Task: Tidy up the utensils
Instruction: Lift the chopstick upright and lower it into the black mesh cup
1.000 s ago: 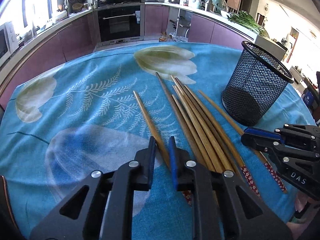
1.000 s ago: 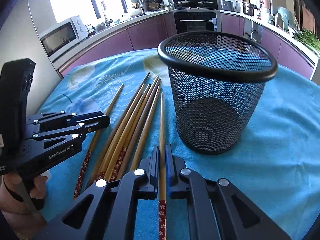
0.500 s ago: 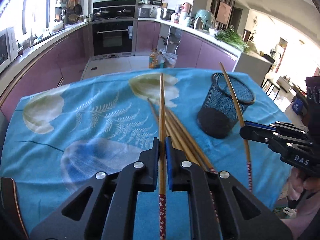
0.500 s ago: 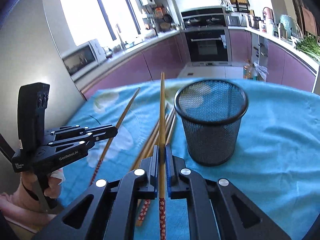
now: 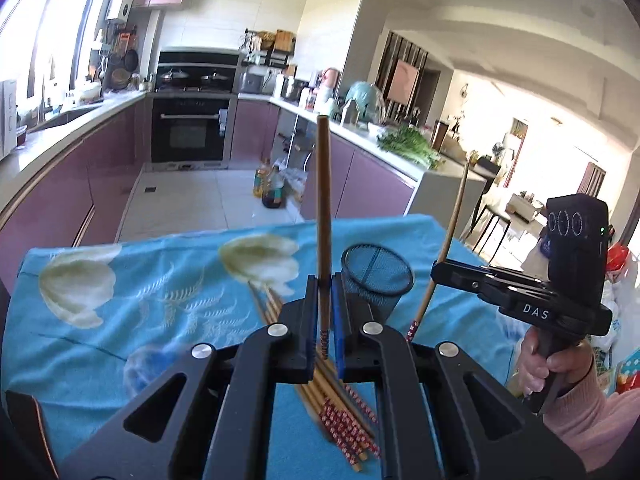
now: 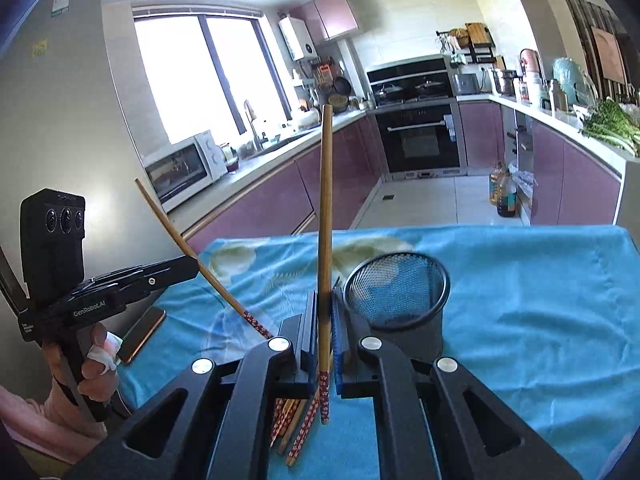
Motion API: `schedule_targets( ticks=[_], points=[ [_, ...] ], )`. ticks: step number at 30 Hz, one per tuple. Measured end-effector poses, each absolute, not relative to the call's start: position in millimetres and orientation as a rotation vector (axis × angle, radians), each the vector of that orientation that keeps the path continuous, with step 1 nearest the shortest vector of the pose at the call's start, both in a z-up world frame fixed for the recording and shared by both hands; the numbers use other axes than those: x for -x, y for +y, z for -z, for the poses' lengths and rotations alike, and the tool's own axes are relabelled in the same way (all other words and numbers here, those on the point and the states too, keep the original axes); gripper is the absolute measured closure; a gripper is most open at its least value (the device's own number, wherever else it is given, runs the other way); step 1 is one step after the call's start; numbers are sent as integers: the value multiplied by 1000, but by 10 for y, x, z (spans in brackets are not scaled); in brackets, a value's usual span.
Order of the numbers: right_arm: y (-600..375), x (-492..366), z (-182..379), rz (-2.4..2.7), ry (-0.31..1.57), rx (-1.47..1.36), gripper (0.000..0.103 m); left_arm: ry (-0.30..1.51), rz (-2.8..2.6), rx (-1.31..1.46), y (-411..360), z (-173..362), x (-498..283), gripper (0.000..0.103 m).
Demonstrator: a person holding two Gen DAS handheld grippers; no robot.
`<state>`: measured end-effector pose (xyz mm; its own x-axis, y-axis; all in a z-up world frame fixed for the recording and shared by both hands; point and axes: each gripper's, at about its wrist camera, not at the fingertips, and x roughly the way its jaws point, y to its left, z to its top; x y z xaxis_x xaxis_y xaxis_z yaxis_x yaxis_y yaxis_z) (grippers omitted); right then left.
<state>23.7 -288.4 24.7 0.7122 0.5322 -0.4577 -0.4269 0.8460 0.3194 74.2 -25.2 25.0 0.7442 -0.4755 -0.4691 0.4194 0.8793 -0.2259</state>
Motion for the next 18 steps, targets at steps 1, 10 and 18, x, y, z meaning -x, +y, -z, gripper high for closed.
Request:
schedule_targets(
  ticks=[1, 10, 18],
  points=[
    [-2894, -243, -285, -536, 556, -196, 97, 531, 497, 112, -271, -313, -753, 96],
    [-3068, -398, -685, -511, 456, -167, 97, 430, 591, 136, -572, -798, -957, 96],
    [-3130, -615, -762, -465, 419, -144, 97, 386, 612, 125, -963, -1048, -1134, 96]
  ],
)
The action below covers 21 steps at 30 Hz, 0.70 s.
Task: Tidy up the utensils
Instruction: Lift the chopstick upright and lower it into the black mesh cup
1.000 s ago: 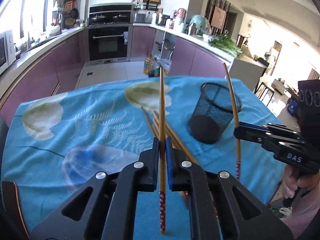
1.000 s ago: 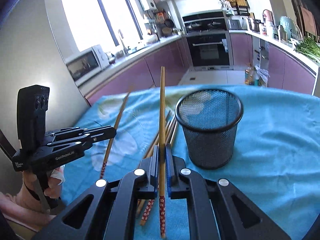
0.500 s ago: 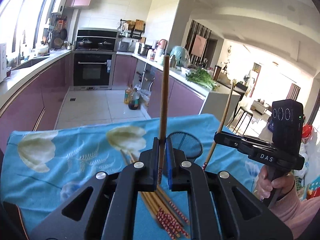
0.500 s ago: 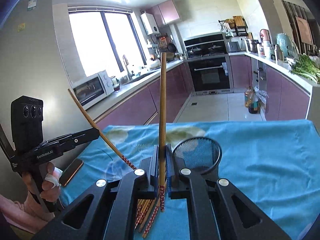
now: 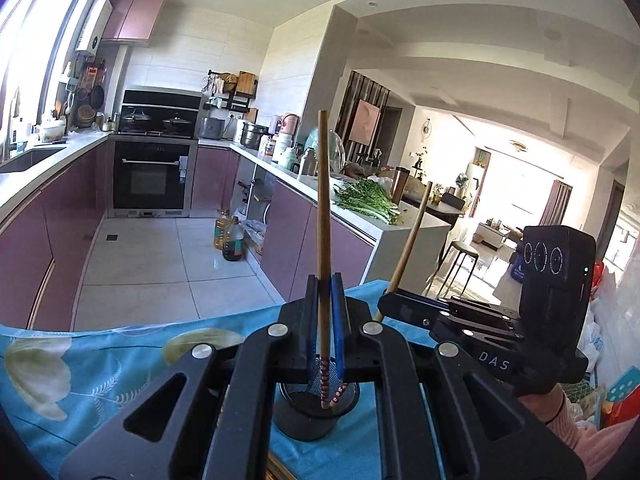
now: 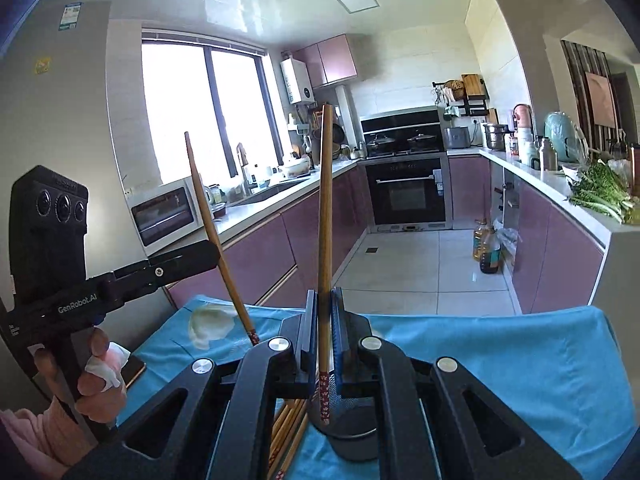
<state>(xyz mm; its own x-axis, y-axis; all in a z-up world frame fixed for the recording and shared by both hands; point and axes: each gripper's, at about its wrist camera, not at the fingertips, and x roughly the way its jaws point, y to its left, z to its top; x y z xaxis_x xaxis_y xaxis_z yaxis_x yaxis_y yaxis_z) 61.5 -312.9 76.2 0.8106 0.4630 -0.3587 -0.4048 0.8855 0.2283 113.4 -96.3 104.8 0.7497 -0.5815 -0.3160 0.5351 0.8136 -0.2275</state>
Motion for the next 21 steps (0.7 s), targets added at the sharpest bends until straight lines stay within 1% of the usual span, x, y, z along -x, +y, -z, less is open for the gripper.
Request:
schedule_targets(
  ticks=[4, 11, 16, 21],
  points=[
    [-3094, -774, -618, -447, 467, -126, 98, 433, 605, 83, -1220, -906, -1199, 96],
    [-3018, -934, -306, -445, 602, -89, 98, 599, 623, 26, -1479, -345, -1372, 97],
    [-2943, -1074, -105, -447, 706, -72, 98, 664, 637, -11, -1504, -33, -1547, 98],
    [-2889, -1107, -25, -423, 725, -88, 97, 708, 609, -17, -1435, 172, -1804, 97]
  ],
)
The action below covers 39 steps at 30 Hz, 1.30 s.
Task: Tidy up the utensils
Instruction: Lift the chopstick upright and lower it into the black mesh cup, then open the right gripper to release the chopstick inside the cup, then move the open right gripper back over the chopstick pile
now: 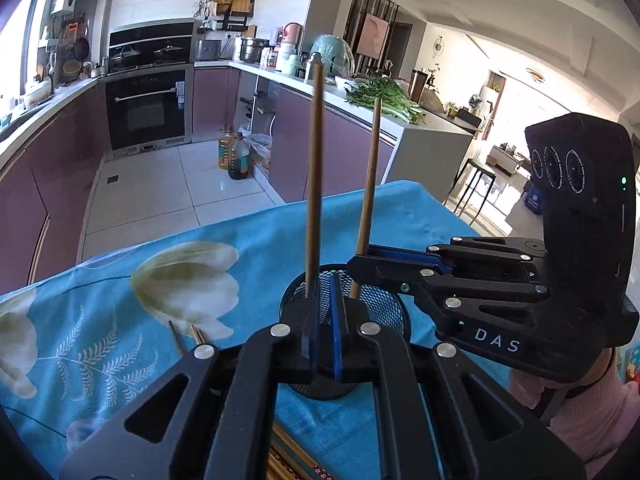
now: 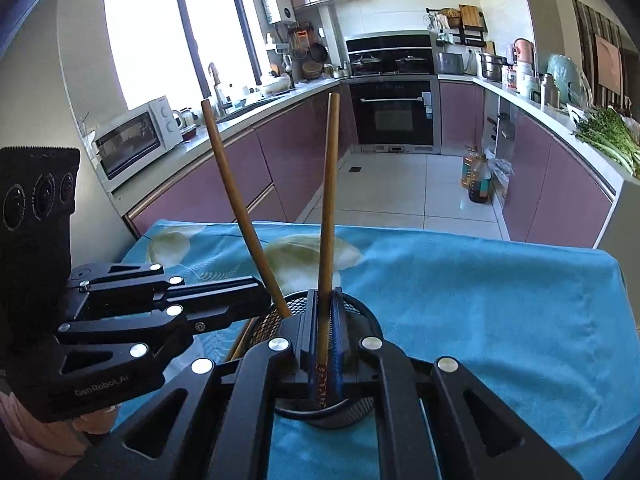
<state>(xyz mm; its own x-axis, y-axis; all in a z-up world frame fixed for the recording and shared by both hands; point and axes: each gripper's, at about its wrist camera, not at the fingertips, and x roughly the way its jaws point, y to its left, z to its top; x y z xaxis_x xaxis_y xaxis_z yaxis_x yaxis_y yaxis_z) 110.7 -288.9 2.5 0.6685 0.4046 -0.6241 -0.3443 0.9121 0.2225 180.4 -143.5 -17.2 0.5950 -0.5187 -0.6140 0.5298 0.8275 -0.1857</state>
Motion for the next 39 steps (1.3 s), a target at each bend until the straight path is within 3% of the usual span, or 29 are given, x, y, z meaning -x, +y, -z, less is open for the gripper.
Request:
schedule_targets(
  ticks=[9, 12, 14, 19, 25, 39],
  points=[
    [-2902, -1122, -2, -387, 698, -102, 92, 677, 571, 9, -1245, 125, -1827, 87],
    [-2927, -1045, -38, -381, 669, -107, 90, 648, 549, 10, -1152, 27, -1695, 80],
    [-2938, -953, -77, -390, 646, -105, 85, 624, 525, 13, -1042, -5, -1607, 67],
    [-2925, -675, -182, -469, 603, -107, 79, 601, 477, 35, -718, -34, -1377, 58],
    [-2726, -342, -115, -569, 607, -66, 73, 656, 421, 6, -471, 203, -1137, 55],
    [-2199, -337, 634, -626, 842, -49, 73, 821, 347, -15, -388, 938, -1005, 55]
  ],
)
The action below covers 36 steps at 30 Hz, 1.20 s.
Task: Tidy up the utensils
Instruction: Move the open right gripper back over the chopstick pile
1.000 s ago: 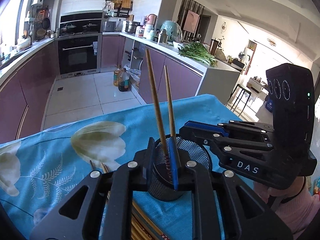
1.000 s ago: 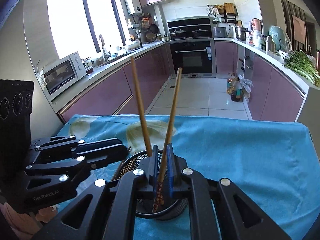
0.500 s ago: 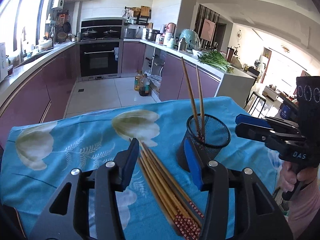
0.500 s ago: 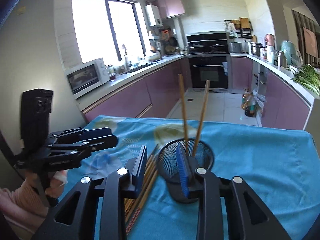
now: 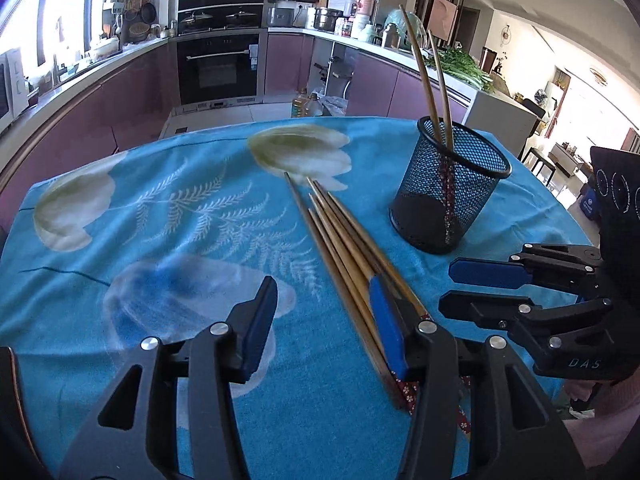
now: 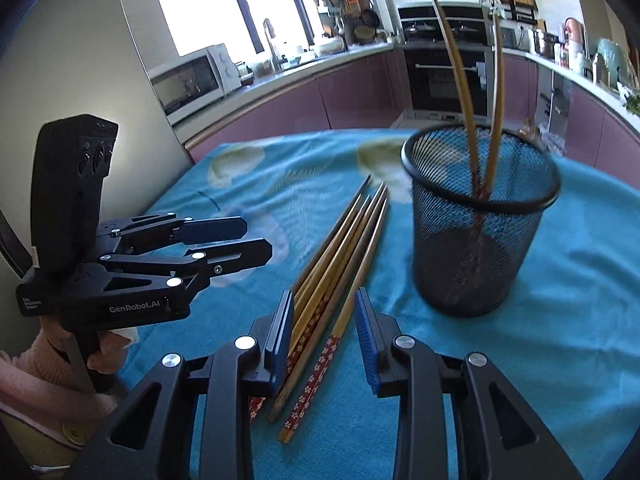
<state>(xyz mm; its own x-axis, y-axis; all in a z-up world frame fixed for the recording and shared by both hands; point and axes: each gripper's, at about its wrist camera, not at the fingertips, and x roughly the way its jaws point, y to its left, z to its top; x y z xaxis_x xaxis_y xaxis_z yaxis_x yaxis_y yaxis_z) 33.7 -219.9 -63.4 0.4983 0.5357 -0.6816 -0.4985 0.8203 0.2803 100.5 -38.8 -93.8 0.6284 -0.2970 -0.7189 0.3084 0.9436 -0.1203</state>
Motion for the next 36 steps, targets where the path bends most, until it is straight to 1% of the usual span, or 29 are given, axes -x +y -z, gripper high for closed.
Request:
schedule_targets(
  ticks=[6, 8, 11, 30, 32, 36],
  points=[
    [-2089, -339, 711, -630, 862, -41, 75, 849, 335, -15, -386, 1040, -1008, 55],
    [-2051, -343, 736, -630, 872, -31, 80, 853, 335, -18, -396, 1061, -1008, 55],
    [-2024, -342, 789, -626, 885, -25, 83, 858, 339, -23, -419, 1084, -1008, 55],
    [-2072, -377, 826, -584, 906, -32, 84, 875, 364, -35, -542, 1163, -1057, 55],
    [-2091, -391, 830, -578, 912, -35, 86, 879, 367, -35, -561, 1175, -1070, 55],
    [-2115, -410, 835, -575, 920, -52, 86, 885, 366, -34, -575, 1204, -1085, 55]
  ],
)
